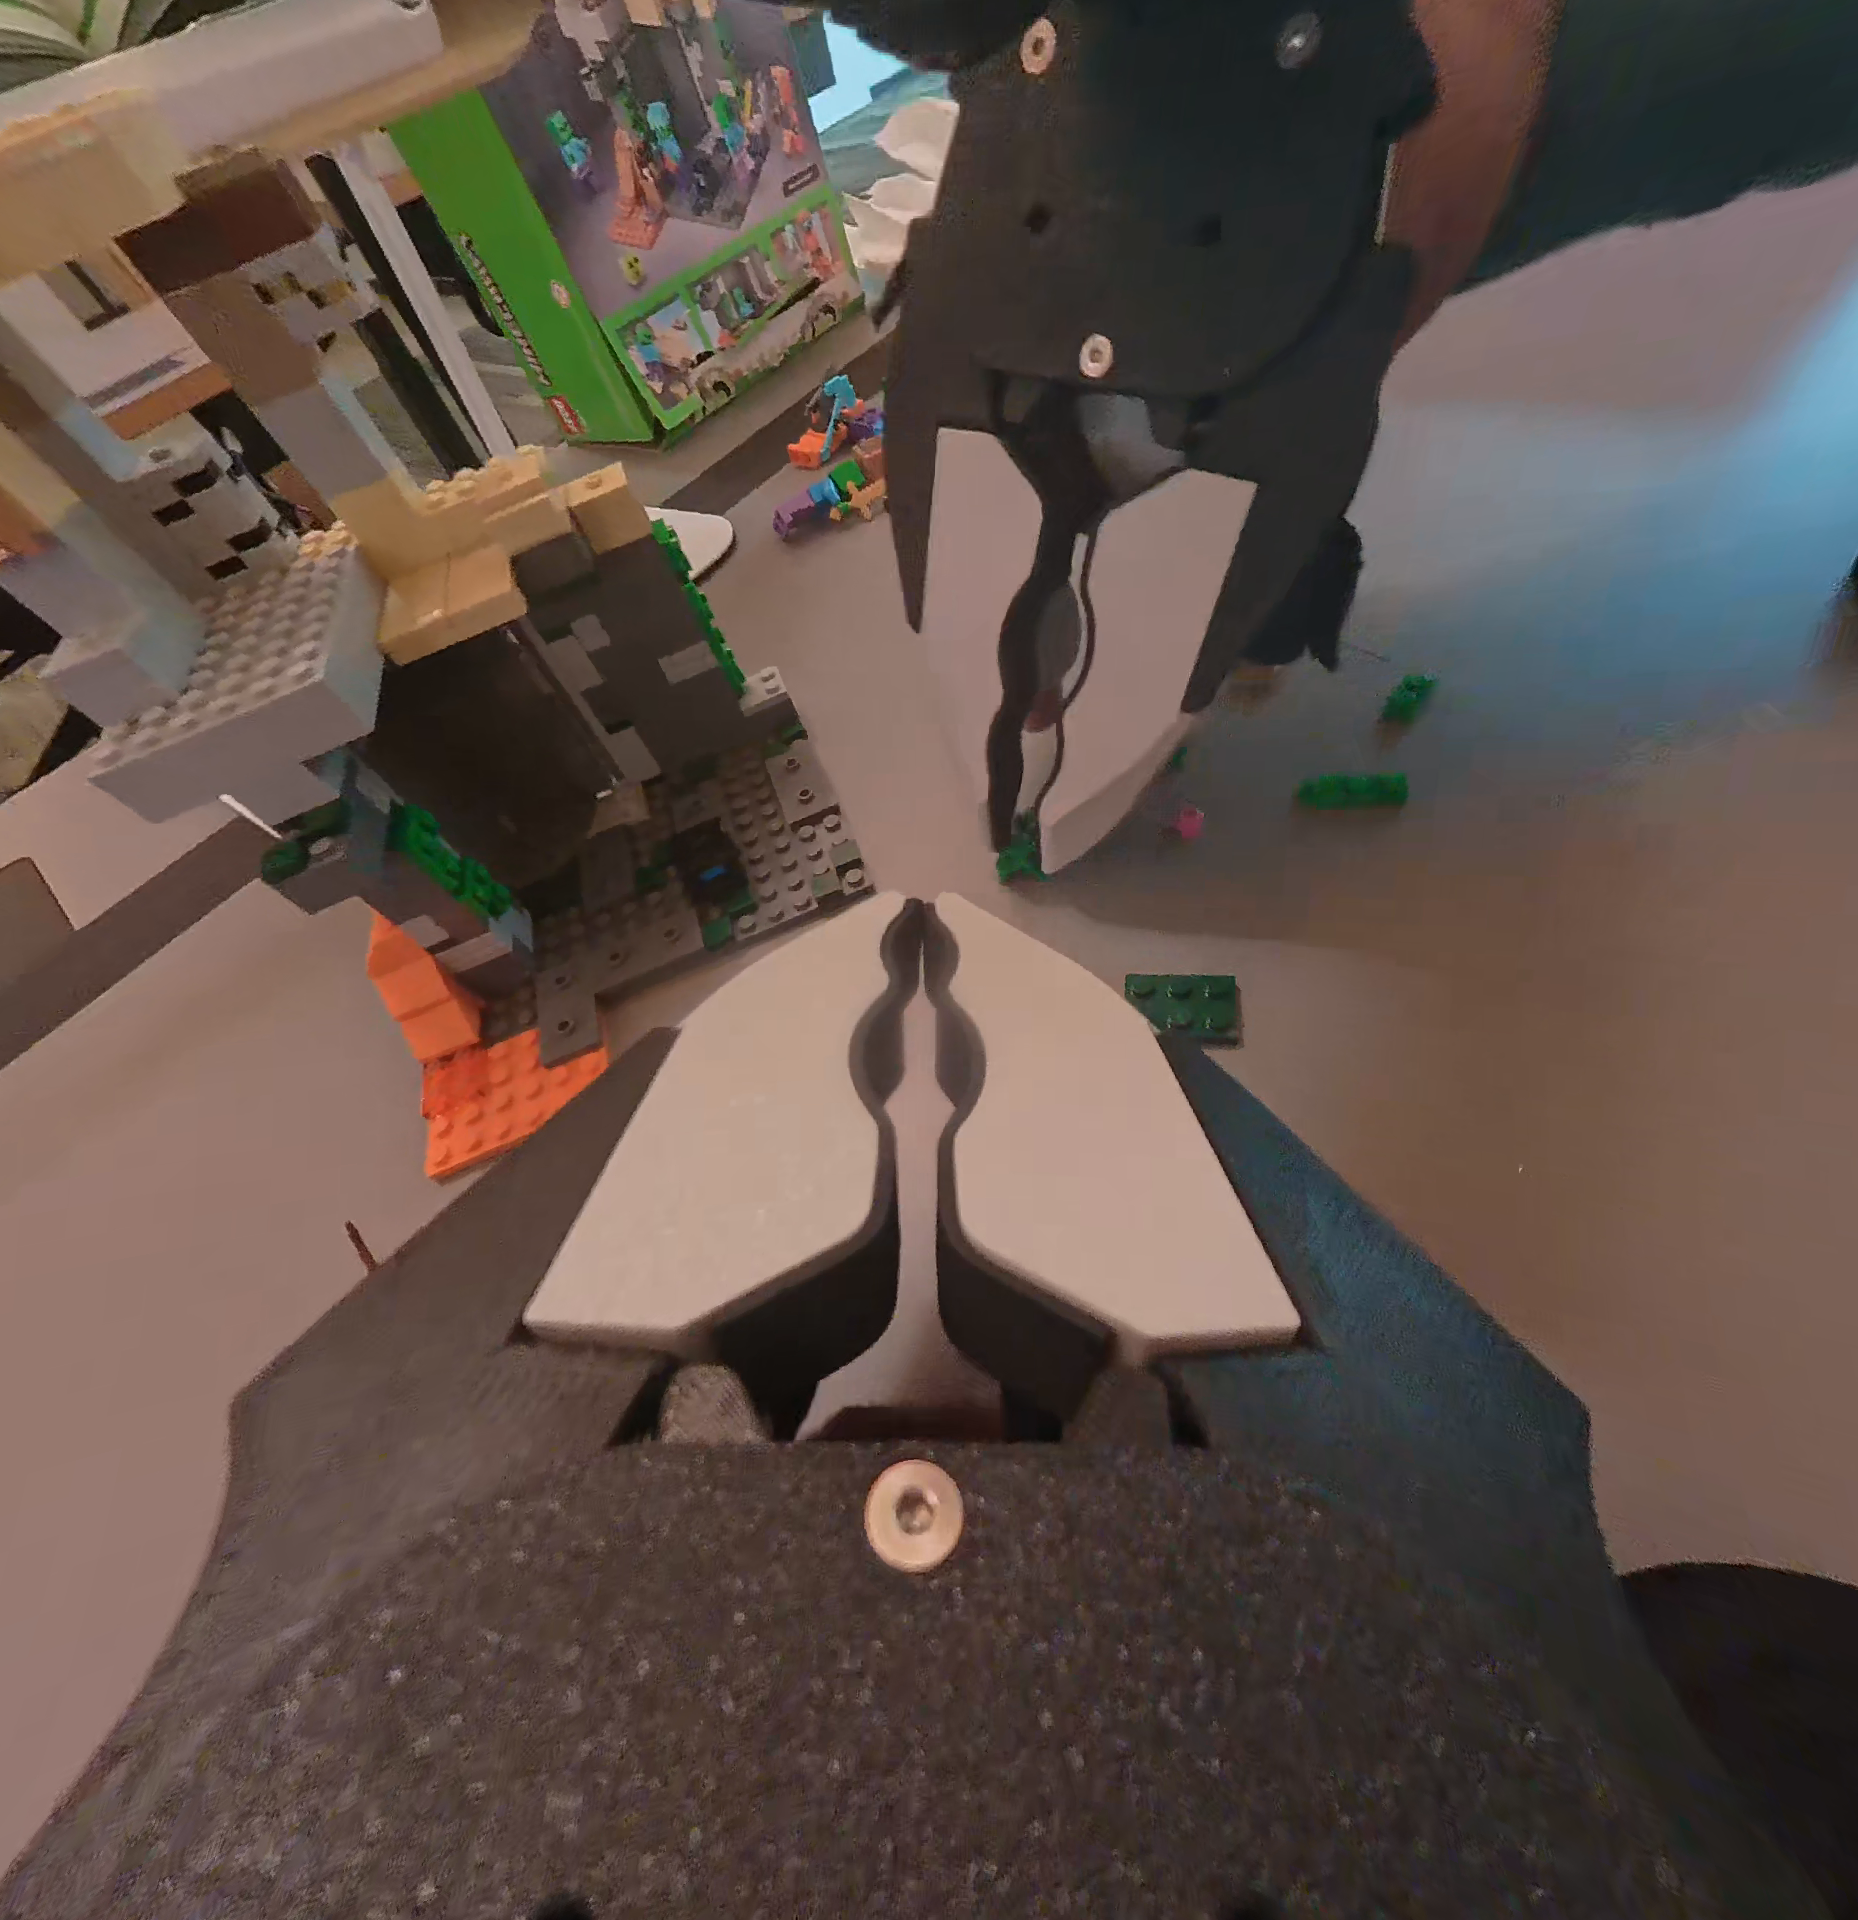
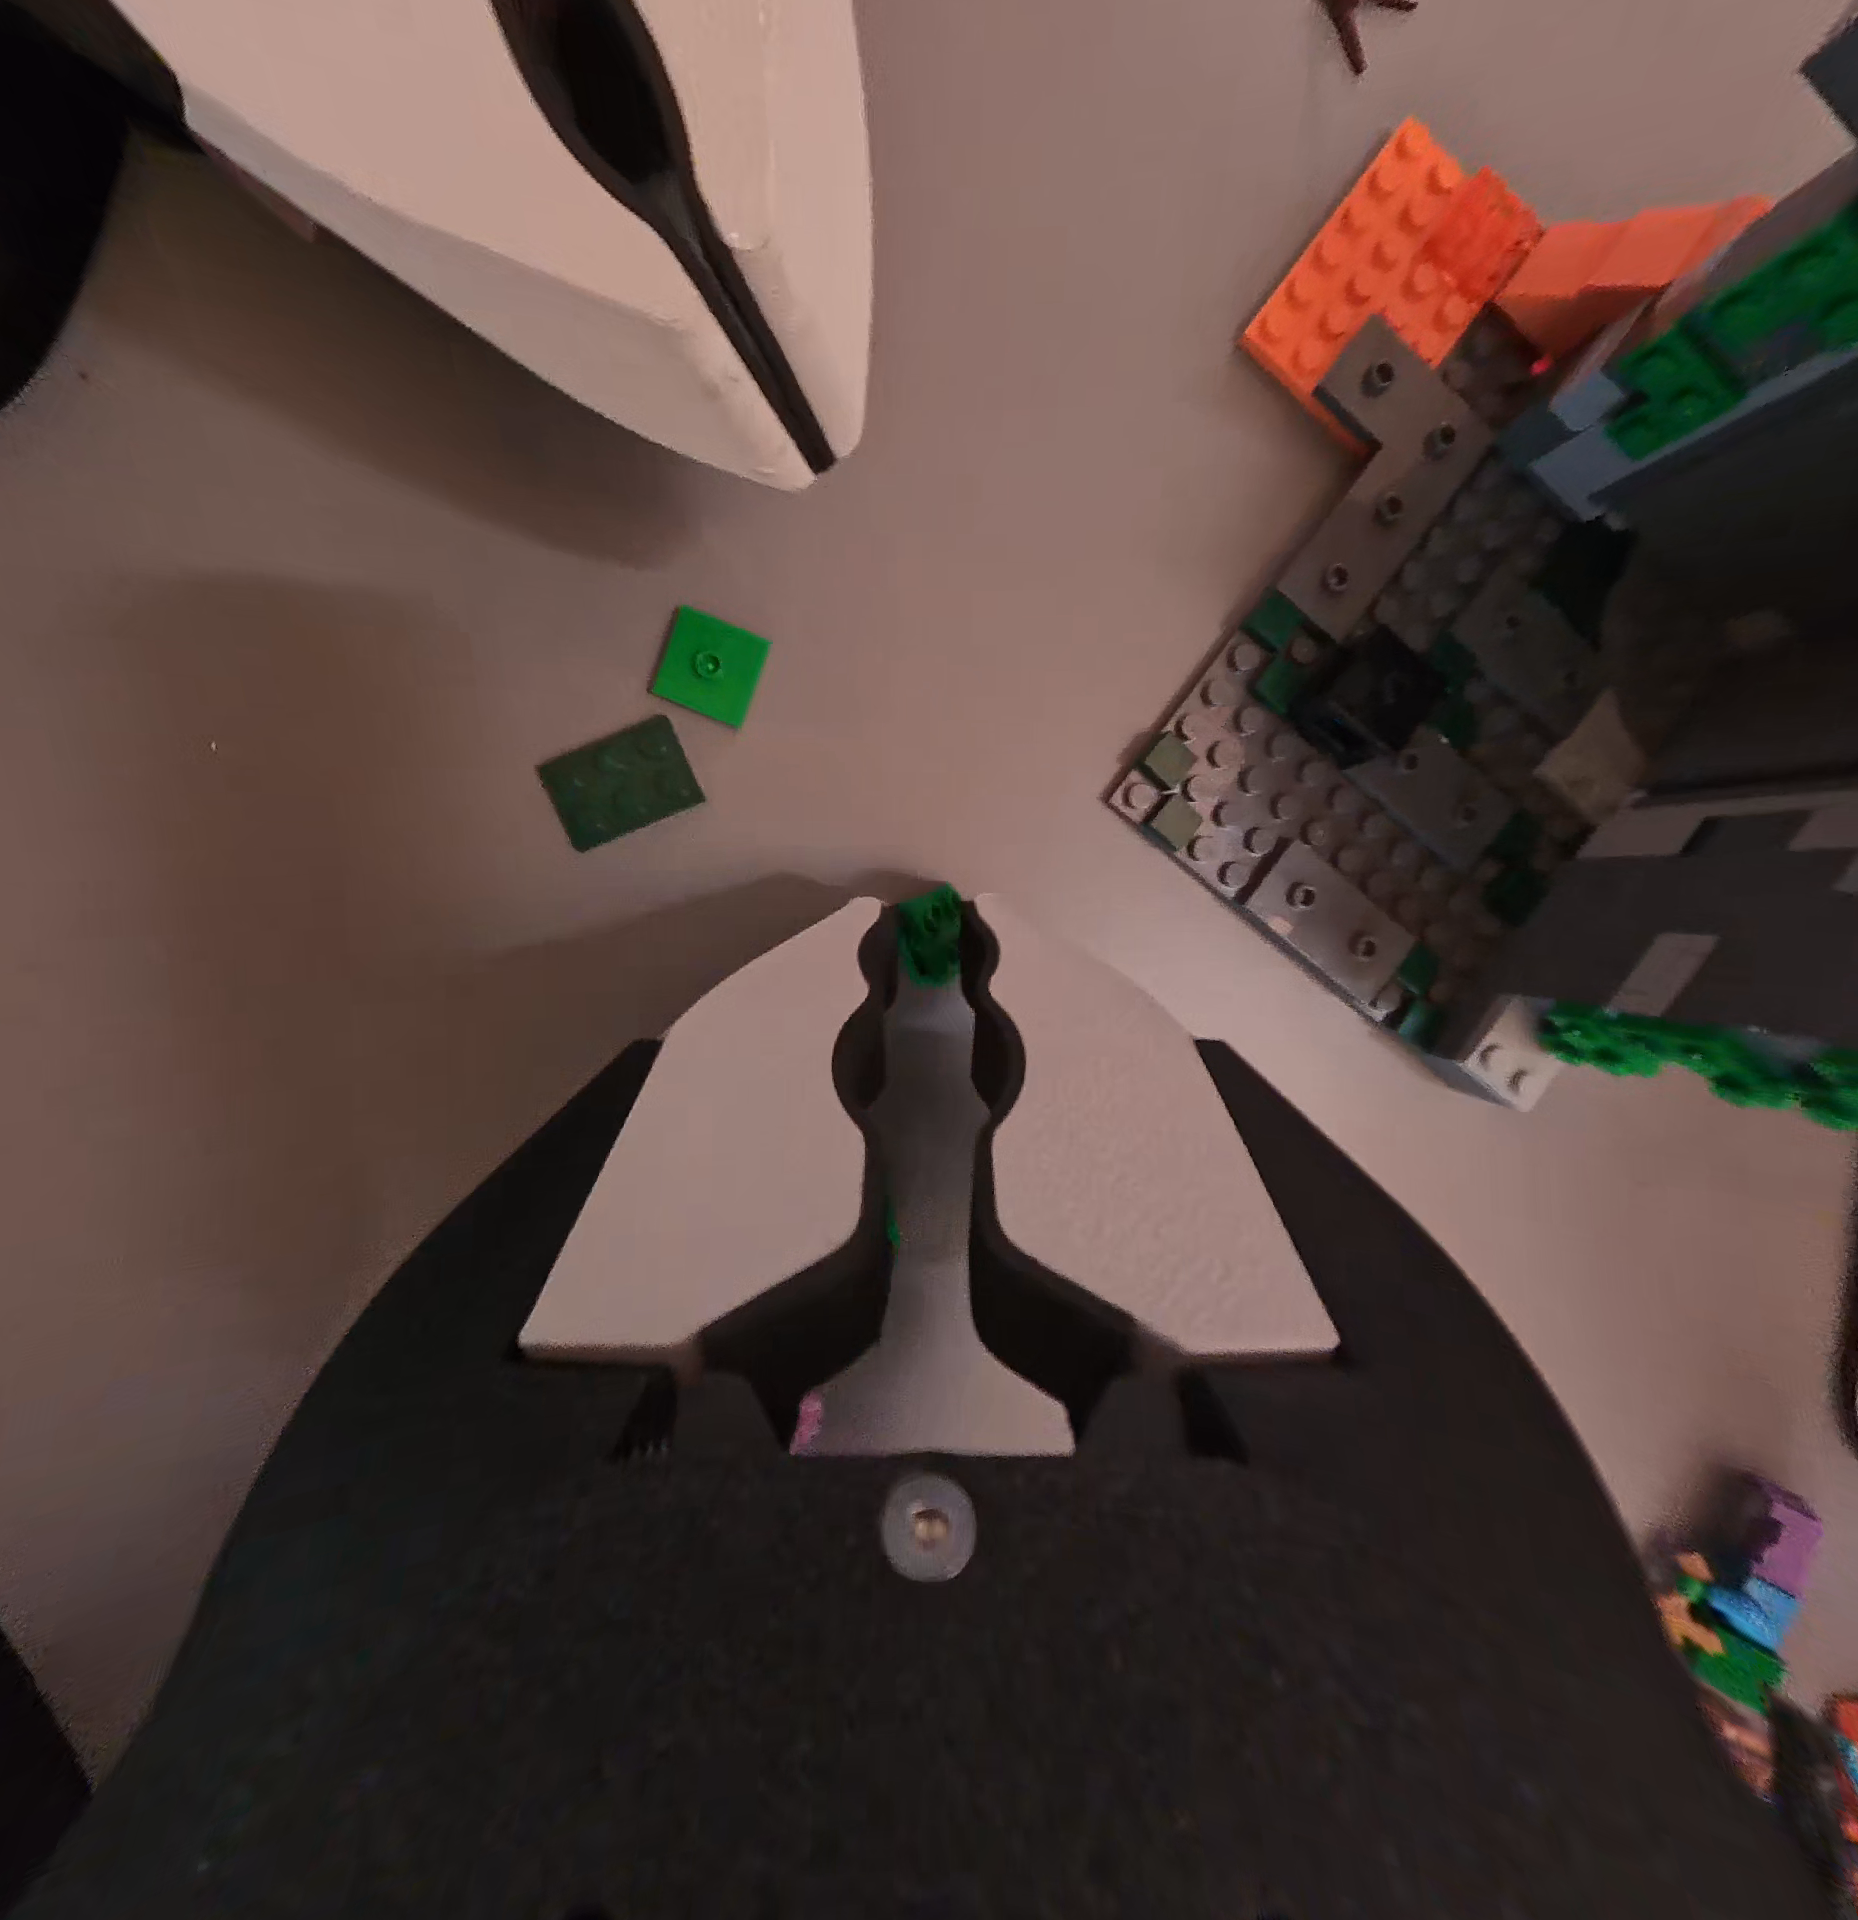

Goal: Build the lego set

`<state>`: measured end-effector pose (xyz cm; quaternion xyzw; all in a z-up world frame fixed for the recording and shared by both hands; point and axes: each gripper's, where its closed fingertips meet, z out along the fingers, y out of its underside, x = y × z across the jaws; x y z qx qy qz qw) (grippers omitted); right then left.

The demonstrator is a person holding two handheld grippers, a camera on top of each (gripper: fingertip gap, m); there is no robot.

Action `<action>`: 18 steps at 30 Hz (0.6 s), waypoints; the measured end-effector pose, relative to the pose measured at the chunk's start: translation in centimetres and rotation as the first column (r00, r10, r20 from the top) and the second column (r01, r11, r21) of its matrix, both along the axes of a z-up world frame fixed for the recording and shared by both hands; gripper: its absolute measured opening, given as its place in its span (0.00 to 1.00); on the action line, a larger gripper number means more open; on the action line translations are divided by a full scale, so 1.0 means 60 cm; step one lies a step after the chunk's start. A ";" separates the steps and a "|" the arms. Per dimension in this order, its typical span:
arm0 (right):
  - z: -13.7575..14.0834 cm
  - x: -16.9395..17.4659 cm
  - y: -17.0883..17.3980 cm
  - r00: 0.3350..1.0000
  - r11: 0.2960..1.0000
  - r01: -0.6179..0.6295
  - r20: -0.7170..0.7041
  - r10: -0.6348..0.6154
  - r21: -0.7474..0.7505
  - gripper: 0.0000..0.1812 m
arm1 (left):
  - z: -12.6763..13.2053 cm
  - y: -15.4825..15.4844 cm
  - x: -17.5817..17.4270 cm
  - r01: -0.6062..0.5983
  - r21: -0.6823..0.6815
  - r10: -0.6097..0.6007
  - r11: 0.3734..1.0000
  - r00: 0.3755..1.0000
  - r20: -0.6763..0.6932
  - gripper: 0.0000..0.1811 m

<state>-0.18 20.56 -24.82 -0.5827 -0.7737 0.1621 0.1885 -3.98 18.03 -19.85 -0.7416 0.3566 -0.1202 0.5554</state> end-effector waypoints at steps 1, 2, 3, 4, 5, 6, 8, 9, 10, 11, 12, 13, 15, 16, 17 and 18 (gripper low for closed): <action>0.003 0.000 0.002 1.000 1.000 0.002 -0.008 -0.002 -0.015 0.07 | 0.000 0.000 0.000 -0.001 0.002 0.001 1.000 1.000 -0.001 0.00; 0.009 0.000 0.002 1.000 0.999 0.010 -0.024 -0.011 -0.034 0.08 | 0.000 -0.001 0.000 0.001 -0.001 -0.001 1.000 1.000 0.000 0.00; 0.018 0.002 0.001 0.999 0.999 0.022 -0.048 -0.024 -0.046 0.09 | -0.001 -0.001 0.000 0.002 -0.011 -0.002 1.000 1.000 0.000 0.00; 0.028 0.005 0.000 0.996 0.998 0.035 -0.081 -0.039 -0.050 0.10 | -0.004 -0.002 0.000 0.003 -0.025 -0.003 1.000 1.000 0.000 0.00; 0.039 0.010 -0.002 0.991 0.997 0.053 -0.117 -0.058 -0.049 0.10 | -0.005 -0.002 0.000 0.003 -0.029 -0.003 1.000 1.000 -0.001 0.00; 0.049 0.017 -0.005 0.984 0.996 0.075 -0.155 -0.082 -0.049 0.11 | -0.004 -0.002 0.000 0.002 -0.027 -0.002 1.000 1.000 -0.002 0.00; 0.068 0.033 -0.018 0.962 0.990 0.123 -0.237 -0.136 -0.069 0.12 | -0.005 -0.002 0.002 0.003 -0.029 -0.003 1.000 1.000 -0.003 0.03; 0.078 0.041 -0.025 0.944 0.984 0.154 -0.281 -0.173 -0.087 0.12 | -0.005 -0.003 0.003 0.006 -0.032 -0.006 0.999 1.000 0.001 0.03; 0.086 0.049 -0.032 0.922 0.976 0.186 -0.324 -0.212 -0.112 0.12 | -0.004 -0.003 0.005 0.010 -0.033 -0.010 0.999 1.000 0.005 0.03; 0.095 0.055 -0.041 0.895 0.967 0.213 -0.370 -0.251 -0.142 0.12 | -0.003 -0.004 0.006 0.012 -0.033 -0.012 0.999 1.000 0.009 0.03; 0.105 0.060 -0.049 0.861 0.956 0.236 -0.419 -0.289 -0.175 0.12 | -0.003 -0.004 0.006 0.013 -0.034 -0.013 0.999 1.000 0.013 0.03; 0.113 0.065 -0.055 0.825 0.945 0.258 -0.463 -0.325 -0.204 0.12 | -0.002 -0.004 0.006 0.013 -0.035 -0.012 0.999 1.000 0.019 0.03; 0.124 0.075 -0.063 0.758 0.925 0.295 -0.530 -0.380 -0.240 0.12 | -0.002 -0.004 0.007 0.017 -0.042 -0.016 0.999 0.999 0.029 0.02; 0.125 0.081 -0.066 0.734 0.917 0.311 -0.550 -0.399 -0.250 0.12 | -0.003 -0.005 0.008 0.022 -0.048 -0.020 0.999 0.999 0.029 0.01; 0.123 0.085 -0.070 0.719 0.911 0.322 -0.559 -0.413 -0.259 0.12 | -0.004 -0.006 0.009 0.027 -0.048 -0.025 0.998 0.999 0.026 0.00; 0.120 0.089 -0.074 0.711 0.906 0.328 -0.562 -0.423 -0.266 0.12 | -0.005 -0.007 0.010 0.032 -0.047 -0.031 0.998 0.999 0.020 0.00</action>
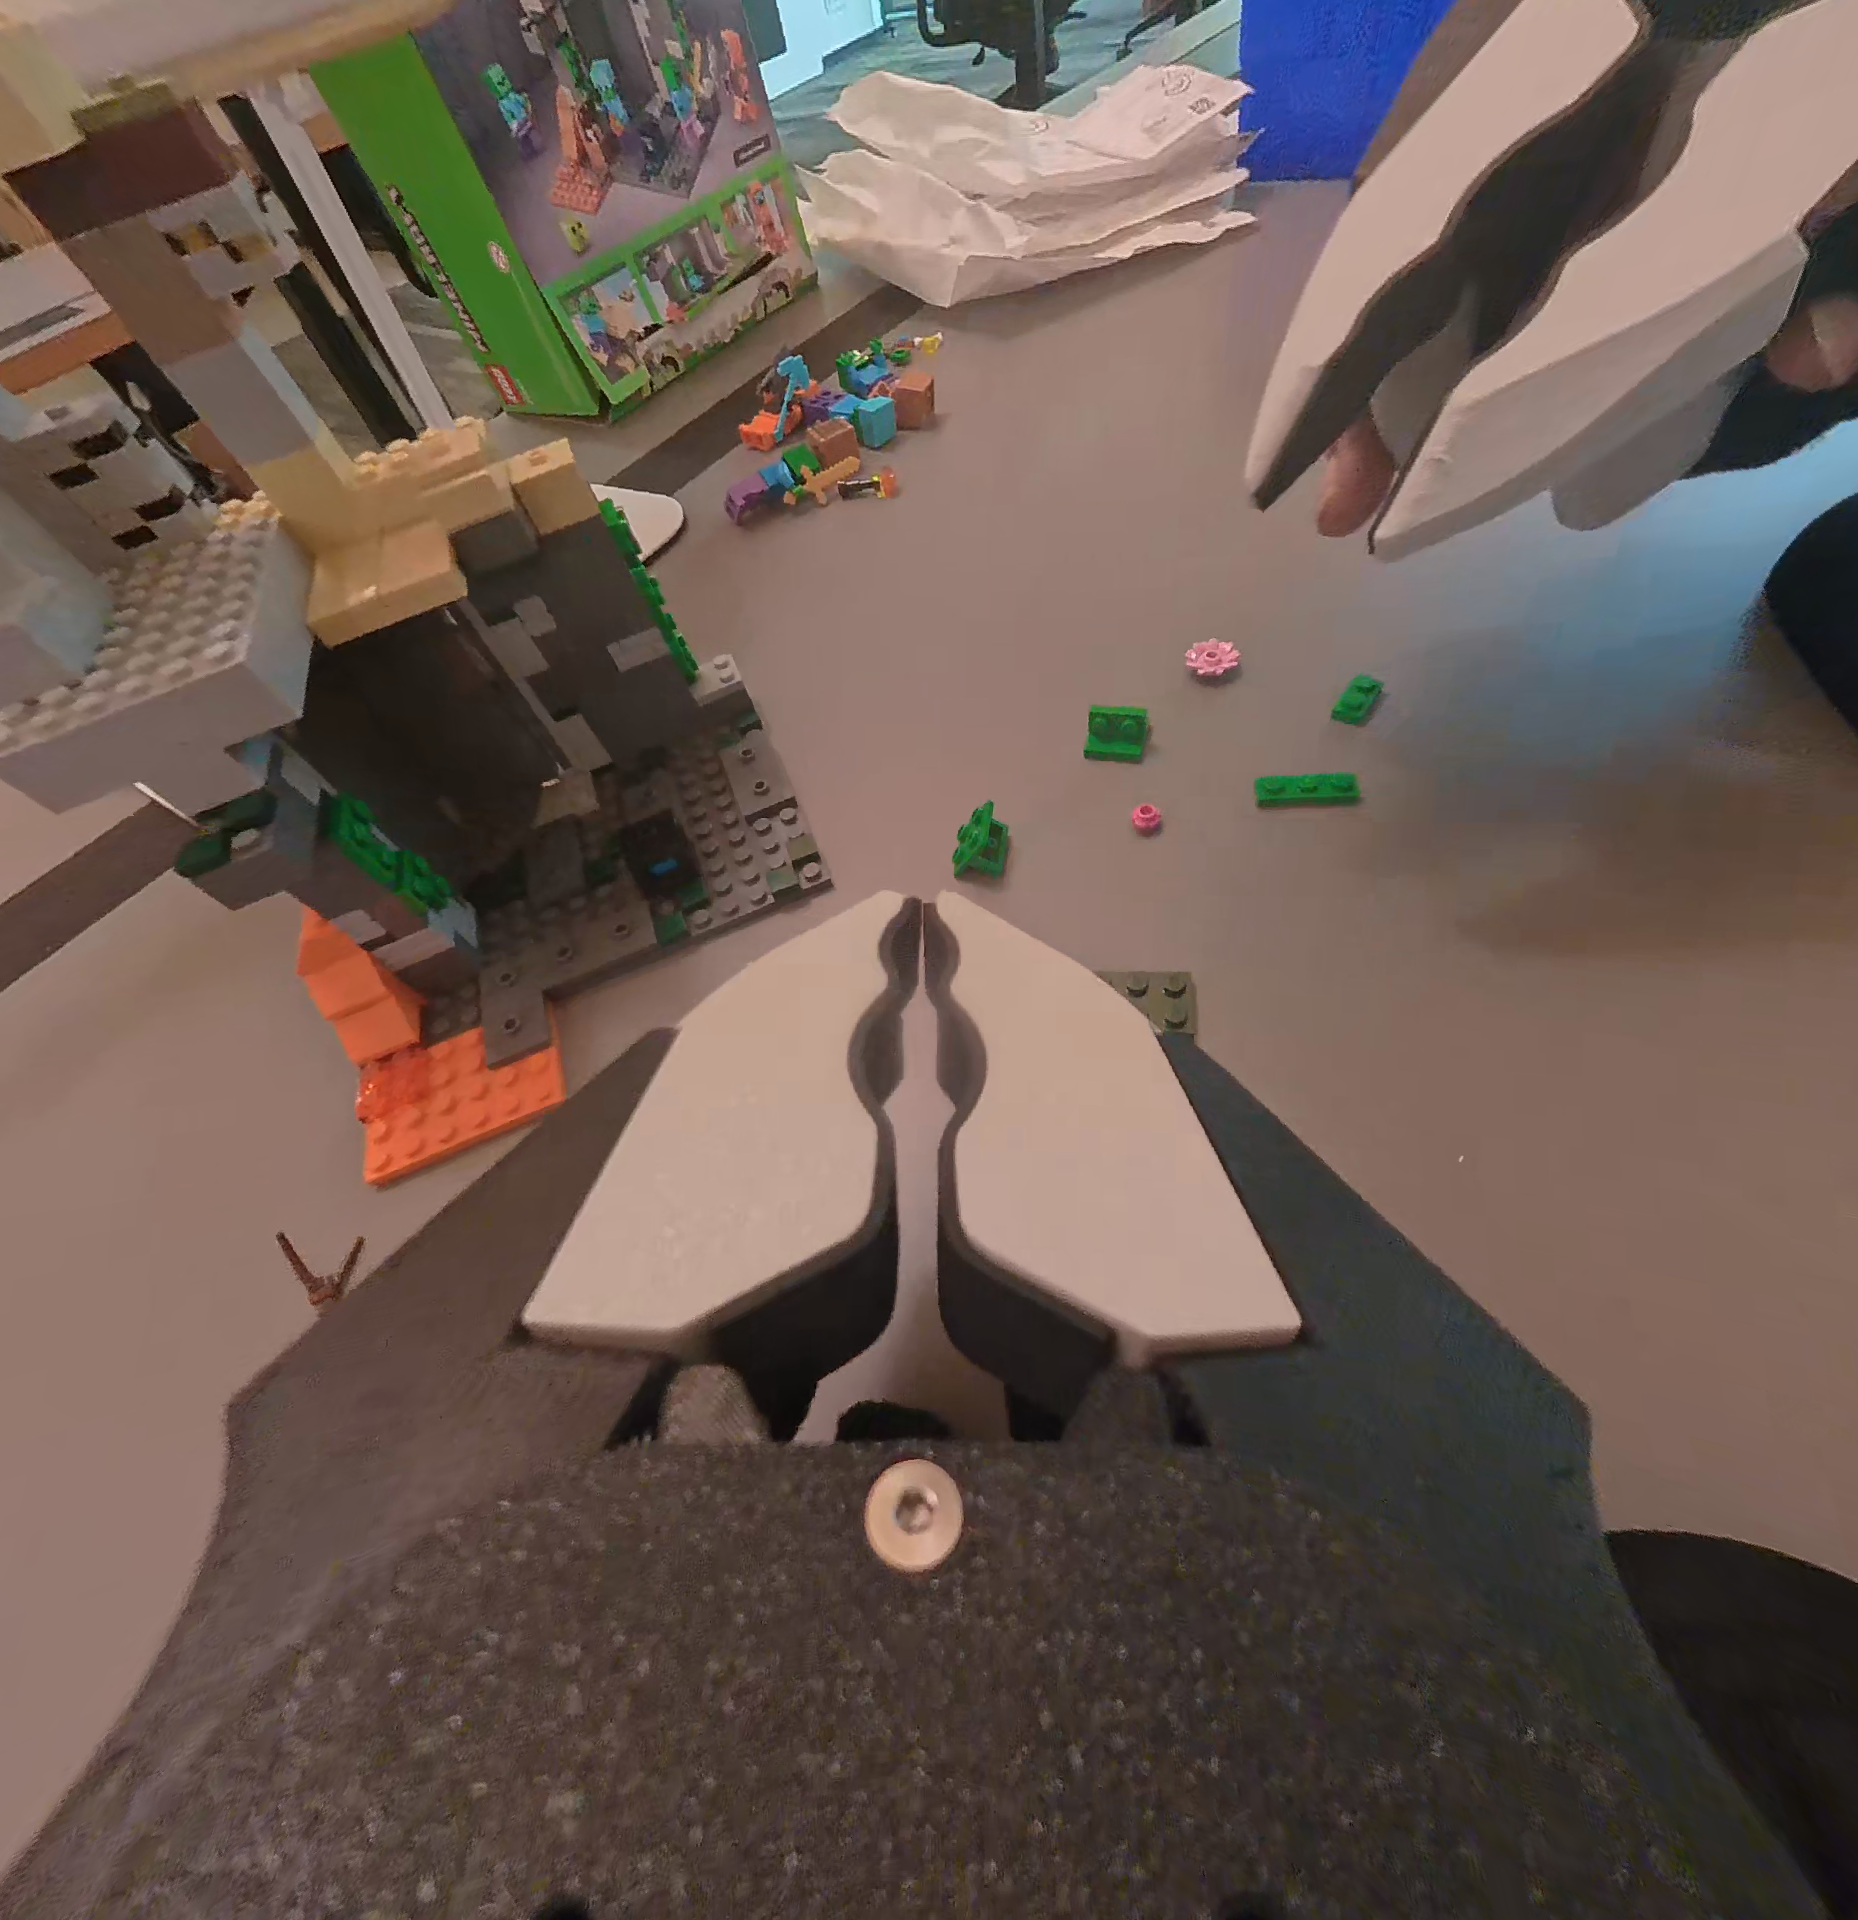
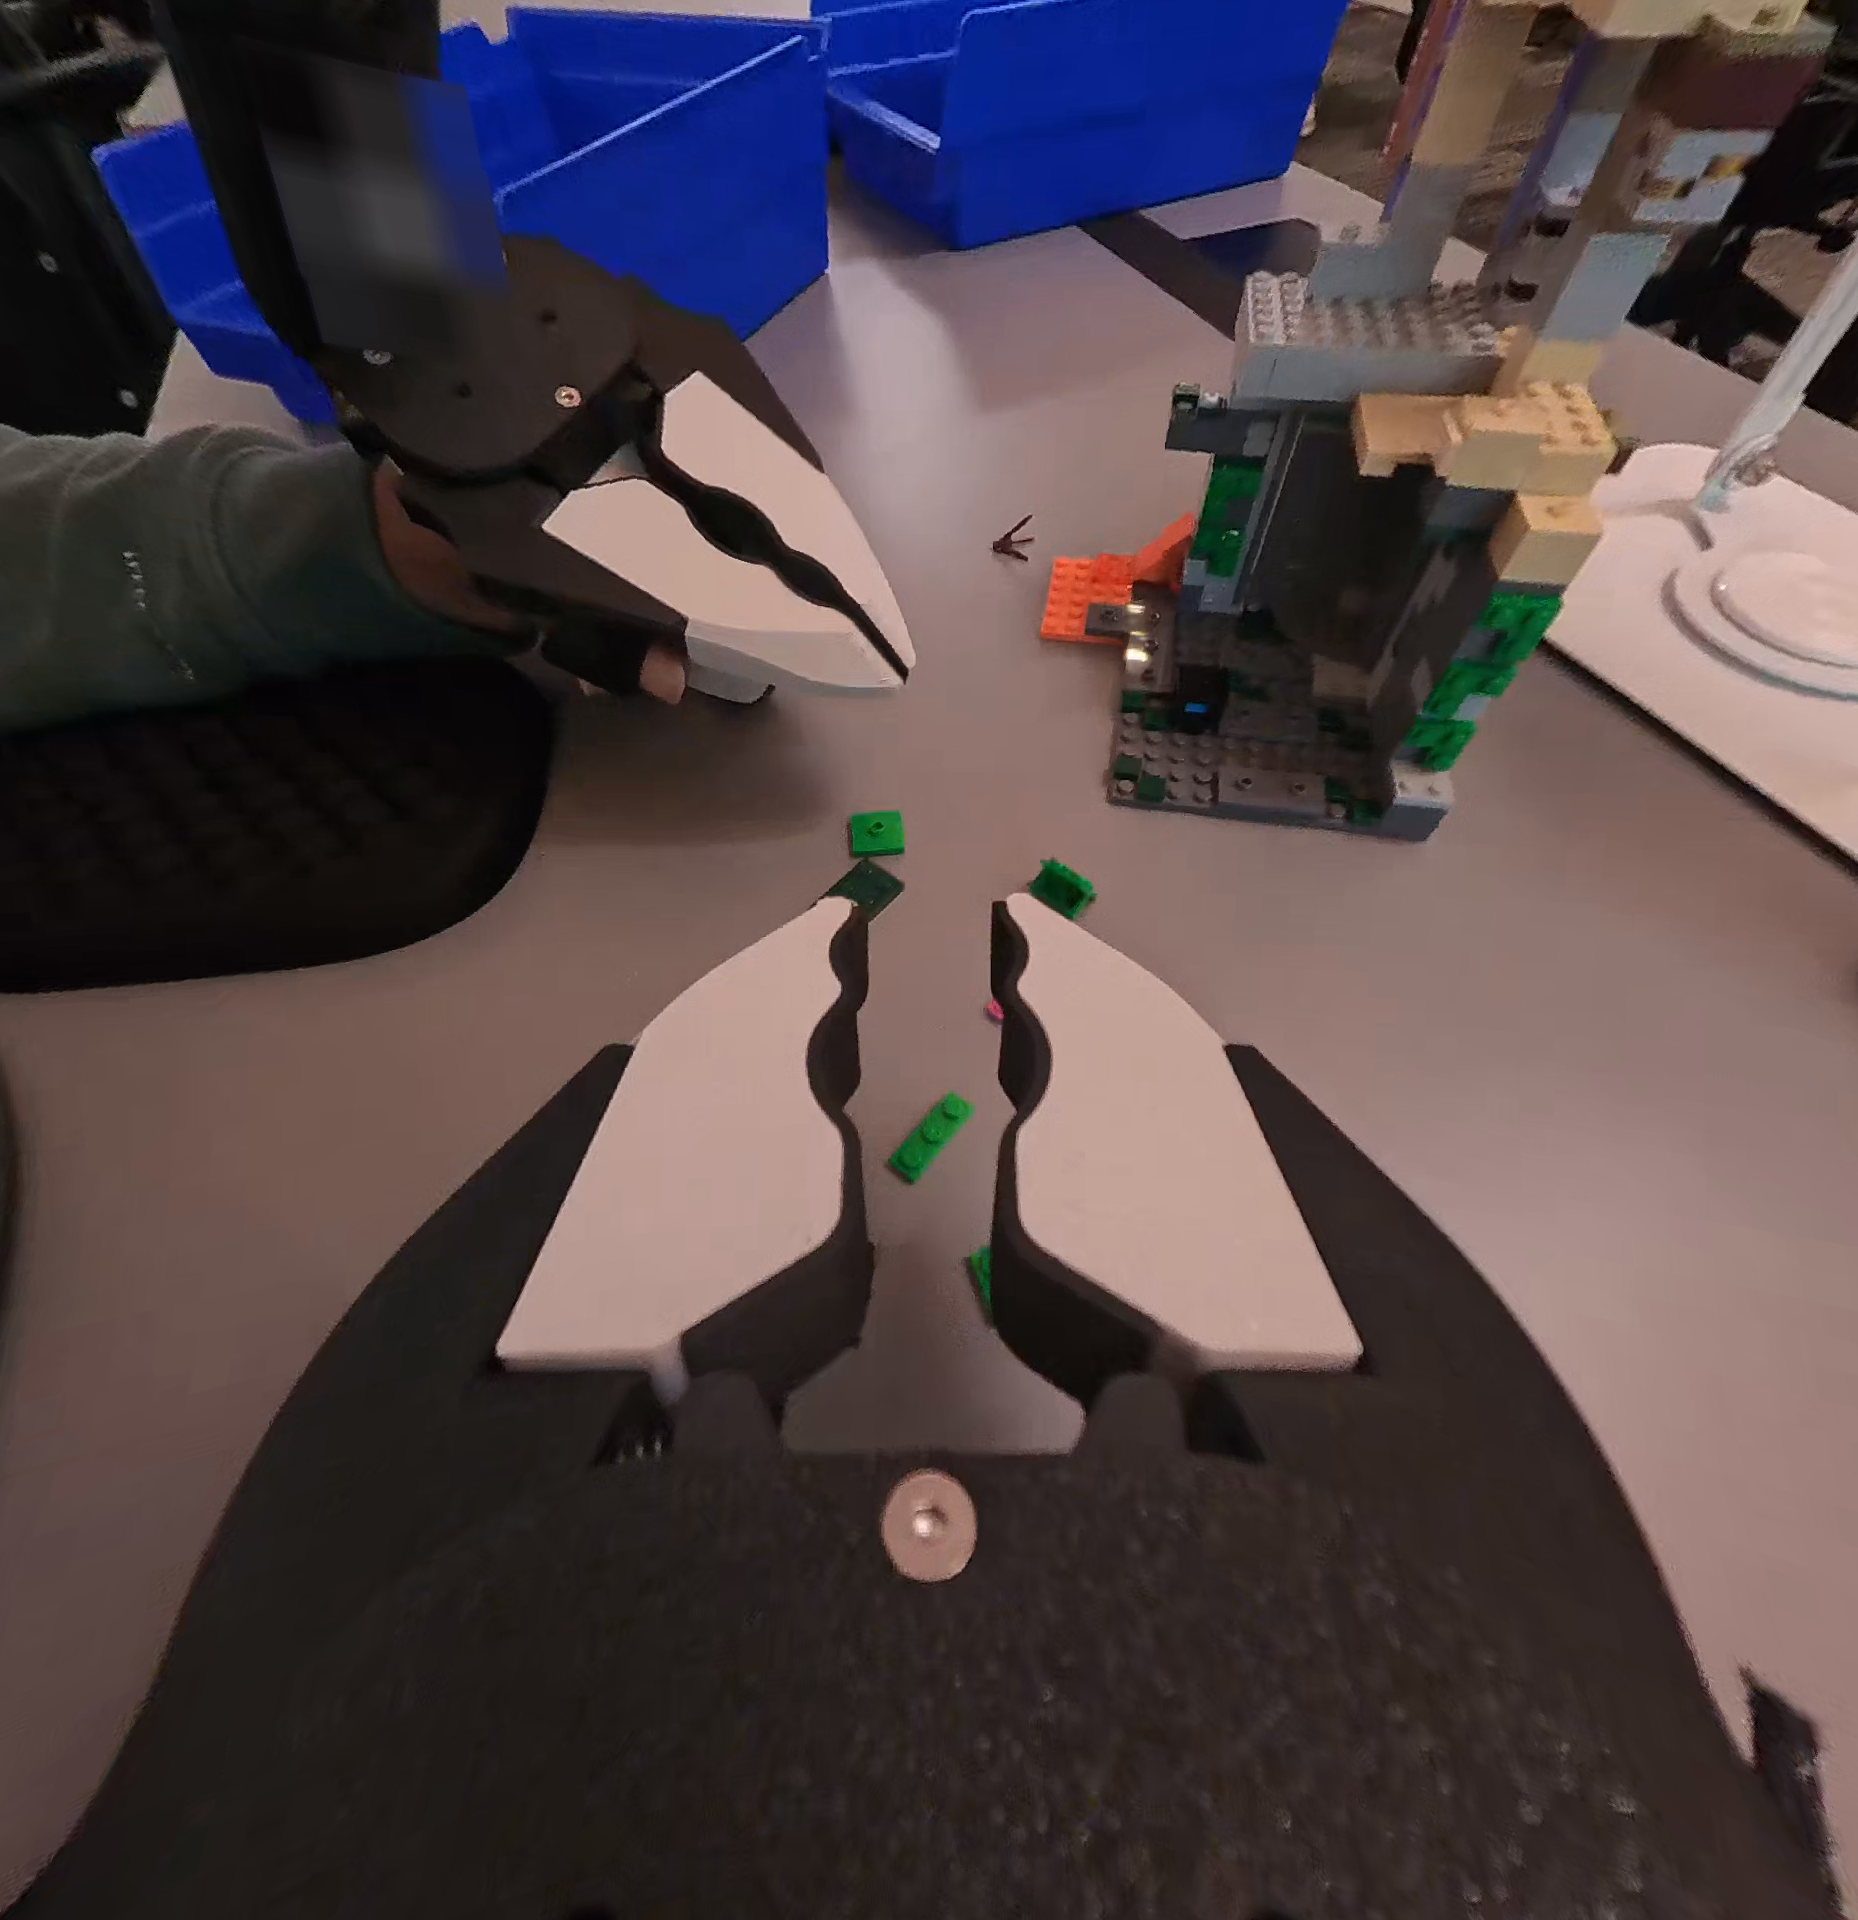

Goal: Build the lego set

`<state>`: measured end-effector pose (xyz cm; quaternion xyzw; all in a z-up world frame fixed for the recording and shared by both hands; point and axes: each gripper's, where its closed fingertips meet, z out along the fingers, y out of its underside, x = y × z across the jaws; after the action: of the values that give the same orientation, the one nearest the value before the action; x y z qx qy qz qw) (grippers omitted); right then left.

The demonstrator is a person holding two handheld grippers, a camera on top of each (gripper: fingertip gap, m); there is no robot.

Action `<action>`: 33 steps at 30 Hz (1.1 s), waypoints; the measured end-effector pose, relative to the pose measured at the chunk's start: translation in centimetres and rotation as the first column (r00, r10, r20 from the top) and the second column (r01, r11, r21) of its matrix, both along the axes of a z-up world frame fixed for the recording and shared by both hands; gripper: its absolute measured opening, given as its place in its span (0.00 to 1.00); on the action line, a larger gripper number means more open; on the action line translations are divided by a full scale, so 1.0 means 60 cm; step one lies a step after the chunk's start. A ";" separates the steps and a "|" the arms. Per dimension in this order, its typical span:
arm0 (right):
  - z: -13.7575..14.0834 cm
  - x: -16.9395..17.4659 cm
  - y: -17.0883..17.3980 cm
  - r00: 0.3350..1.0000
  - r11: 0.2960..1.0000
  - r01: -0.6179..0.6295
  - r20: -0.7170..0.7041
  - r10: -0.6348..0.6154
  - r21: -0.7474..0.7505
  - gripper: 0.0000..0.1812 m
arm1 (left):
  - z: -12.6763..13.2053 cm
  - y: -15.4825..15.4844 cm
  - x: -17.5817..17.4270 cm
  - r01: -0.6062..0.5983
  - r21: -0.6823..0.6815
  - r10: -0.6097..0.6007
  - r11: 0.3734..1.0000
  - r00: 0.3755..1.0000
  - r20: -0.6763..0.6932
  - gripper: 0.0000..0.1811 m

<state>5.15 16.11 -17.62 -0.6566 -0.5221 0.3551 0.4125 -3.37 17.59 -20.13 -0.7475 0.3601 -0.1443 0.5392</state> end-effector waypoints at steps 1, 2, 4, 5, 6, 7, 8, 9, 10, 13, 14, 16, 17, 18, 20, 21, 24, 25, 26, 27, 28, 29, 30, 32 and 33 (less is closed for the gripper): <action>-0.004 0.002 -0.003 1.000 1.000 0.008 -0.004 -0.008 -0.007 0.12 | -0.001 -0.002 0.002 0.011 0.003 -0.011 1.000 1.000 -0.010 0.00; -0.009 0.003 -0.007 1.000 1.000 0.010 -0.003 -0.010 -0.016 0.12 | -0.003 -0.003 0.004 0.017 0.007 -0.016 1.000 1.000 -0.024 0.00; -0.018 0.000 -0.017 1.000 0.999 0.000 0.005 0.000 -0.037 0.12 | -0.009 -0.005 0.008 0.027 0.011 -0.026 1.000 0.998 -0.056 0.00; -0.021 -0.003 -0.021 1.000 0.999 -0.008 0.011 0.008 -0.045 0.12 | -0.011 -0.006 0.010 0.032 0.014 -0.031 0.999 0.997 -0.071 0.00; -0.025 -0.006 -0.025 1.000 0.999 -0.014 0.020 0.015 -0.052 0.13 | -0.013 -0.008 0.012 0.039 0.015 -0.038 0.999 0.996 -0.084 0.00; -0.030 -0.008 -0.029 0.999 0.998 -0.017 0.033 0.019 -0.059 0.13 | -0.015 -0.009 0.014 0.046 0.014 -0.044 0.999 0.995 -0.094 0.00; -0.034 -0.010 -0.034 0.999 0.998 -0.023 0.045 0.026 -0.063 0.14 | -0.017 -0.010 0.016 0.049 0.015 -0.047 0.999 0.993 -0.104 0.00; -0.037 -0.012 -0.036 0.998 0.998 -0.025 0.053 0.028 -0.061 0.14 | -0.017 -0.010 0.017 0.051 0.017 -0.049 0.999 0.993 -0.110 0.00; -0.040 -0.014 -0.039 0.998 0.998 -0.024 0.061 0.028 -0.057 0.14 | -0.017 -0.011 0.018 0.051 0.021 -0.048 0.998 0.992 -0.115 0.00; -0.049 -0.019 -0.042 0.995 0.999 -0.017 0.099 0.022 -0.046 0.14 | -0.018 -0.010 0.016 0.044 0.025 -0.040 0.999 0.991 -0.124 0.00; -0.051 -0.020 -0.042 0.994 0.999 -0.007 0.113 0.012 -0.046 0.15 | -0.020 -0.008 0.014 0.034 0.023 -0.031 0.999 0.991 -0.130 0.00; -0.053 -0.026 -0.044 0.990 0.998 0.012 0.138 -0.002 -0.067 0.15 | -0.021 -0.004 0.007 0.015 0.023 -0.011 1.000 0.991 -0.135 0.00; -0.055 -0.030 -0.045 0.987 0.997 0.019 0.158 -0.006 -0.079 0.16 | -0.020 -0.002 0.004 0.004 0.024 0.000 1.000 0.991 -0.132 0.00; -0.059 -0.035 -0.044 0.982 0.996 0.029 0.188 -0.013 -0.083 0.16 | -0.020 0.000 -0.001 -0.006 0.020 0.008 1.000 0.992 -0.129 0.00; -0.070 -0.047 -0.039 0.965 0.996 0.050 0.262 -0.031 -0.067 0.17 | -0.021 0.003 -0.007 -0.014 0.010 0.015 1.000 0.992 -0.123 0.00; -0.077 -0.054 -0.038 0.952 0.996 0.054 0.305 -0.031 -0.065 0.17 | -0.022 0.004 -0.009 -0.015 0.005 0.015 1.000 0.993 -0.121 0.00; -0.100 -0.081 -0.027 0.911 0.995 0.064 0.411 -0.028 -0.072 0.18 | -0.023 0.009 -0.019 -0.040 0.016 0.042 0.999 0.989 -0.143 0.00; -0.106 -0.089 -0.028 0.897 0.995 0.053 0.443 -0.010 -0.084 0.19 | -0.024 0.010 -0.023 -0.048 0.021 0.051 0.999 0.987 -0.155 0.00; -0.112 -0.096 -0.027 0.882 0.995 0.045 0.472 0.000 -0.085 0.19 | -0.024 0.011 -0.025 -0.054 0.026 0.057 0.998 0.985 -0.163 0.00; -0.117 -0.101 -0.022 0.865 0.996 0.043 0.502 0.000 -0.075 0.19 | -0.024 0.011 -0.026 -0.057 0.028 0.061 0.998 0.984 -0.166 0.00; -0.124 -0.103 -0.019 0.844 0.997 0.041 0.537 0.003 -0.070 0.18 | -0.026 0.011 -0.026 -0.057 0.026 0.061 0.998 0.984 -0.168 0.00; -0.126 -0.105 -0.018 0.831 0.996 0.036 0.556 0.014 -0.079 0.17 | -0.027 0.011 -0.027 -0.060 0.027 0.063 0.998 0.983 -0.172 0.00; -0.126 -0.107 -0.017 0.821 0.995 0.030 0.570 0.027 -0.091 0.15 | -0.027 0.012 -0.028 -0.062 0.030 0.066 0.998 0.982 -0.176 0.00; -0.128 -0.108 -0.024 0.801 0.992 -0.029 0.591 0.095 -0.120 0.12 | -0.025 0.012 -0.028 -0.060 0.032 0.065 0.998 0.983 -0.174 0.00; -0.127 -0.109 -0.038 0.790 0.983 -0.096 0.589 0.170 -0.154 0.11 | -0.024 0.011 -0.027 -0.058 0.034 0.063 0.998 0.983 -0.172 0.00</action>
<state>-1.38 13.80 -25.26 -0.7196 -0.6489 0.1872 0.1613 -4.99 18.27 -21.57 -0.7599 0.3845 -0.0573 0.5210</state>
